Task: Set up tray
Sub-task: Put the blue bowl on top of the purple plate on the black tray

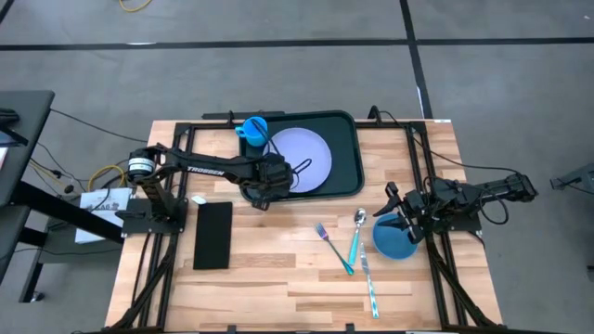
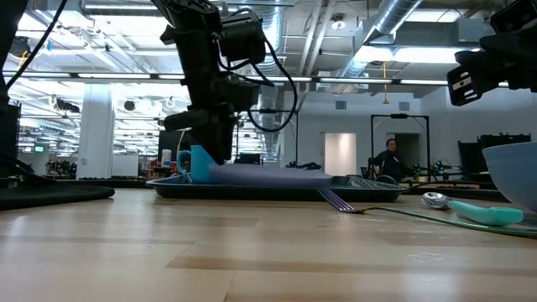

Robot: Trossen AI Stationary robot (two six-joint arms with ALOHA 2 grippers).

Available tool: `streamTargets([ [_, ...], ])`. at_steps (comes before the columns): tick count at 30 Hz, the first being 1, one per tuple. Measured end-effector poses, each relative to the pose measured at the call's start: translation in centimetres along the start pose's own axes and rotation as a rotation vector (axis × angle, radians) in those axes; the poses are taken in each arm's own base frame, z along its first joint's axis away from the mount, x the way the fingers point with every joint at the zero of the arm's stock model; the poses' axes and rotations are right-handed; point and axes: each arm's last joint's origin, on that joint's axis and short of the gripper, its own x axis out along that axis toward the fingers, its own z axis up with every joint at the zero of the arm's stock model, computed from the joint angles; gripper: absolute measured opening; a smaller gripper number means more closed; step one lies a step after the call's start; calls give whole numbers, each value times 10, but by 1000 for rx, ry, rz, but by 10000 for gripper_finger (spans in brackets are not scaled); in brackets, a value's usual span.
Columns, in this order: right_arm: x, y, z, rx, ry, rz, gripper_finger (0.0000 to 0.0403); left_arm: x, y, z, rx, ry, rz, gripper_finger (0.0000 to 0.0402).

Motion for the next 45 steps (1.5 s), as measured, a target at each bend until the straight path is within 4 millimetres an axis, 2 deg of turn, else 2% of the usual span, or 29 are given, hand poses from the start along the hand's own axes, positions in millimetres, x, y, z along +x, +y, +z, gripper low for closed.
streamTargets([
  [8,0,0,0,0,0,0,118,-13,-10,-2,-59,116,-59,127],
  [14,0,0,0,0,0,0,118,-37,-30,-13,-142,280,-123,120],
  [17,0,0,0,0,0,0,118,-51,-42,-14,-185,294,-162,119],
  [22,0,0,0,0,0,0,118,-86,-54,-11,-222,136,-195,119],
  [27,0,0,0,0,0,0,118,-116,-58,11,-129,-228,-144,119],
  [31,0,0,0,0,0,0,118,-122,-67,32,54,-405,-74,119],
  [33,0,0,0,0,0,0,118,-122,-70,38,96,-432,-25,119],
  [36,0,0,0,0,0,0,118,-121,-71,32,119,-371,0,119],
  [38,0,0,0,0,0,0,118,-126,-68,19,73,-290,-39,119],
  [43,0,0,0,0,0,0,118,-168,-51,-15,-194,-374,-241,119],
  [45,0,0,0,0,0,0,118,-185,-50,-29,-267,-429,-249,119],
])
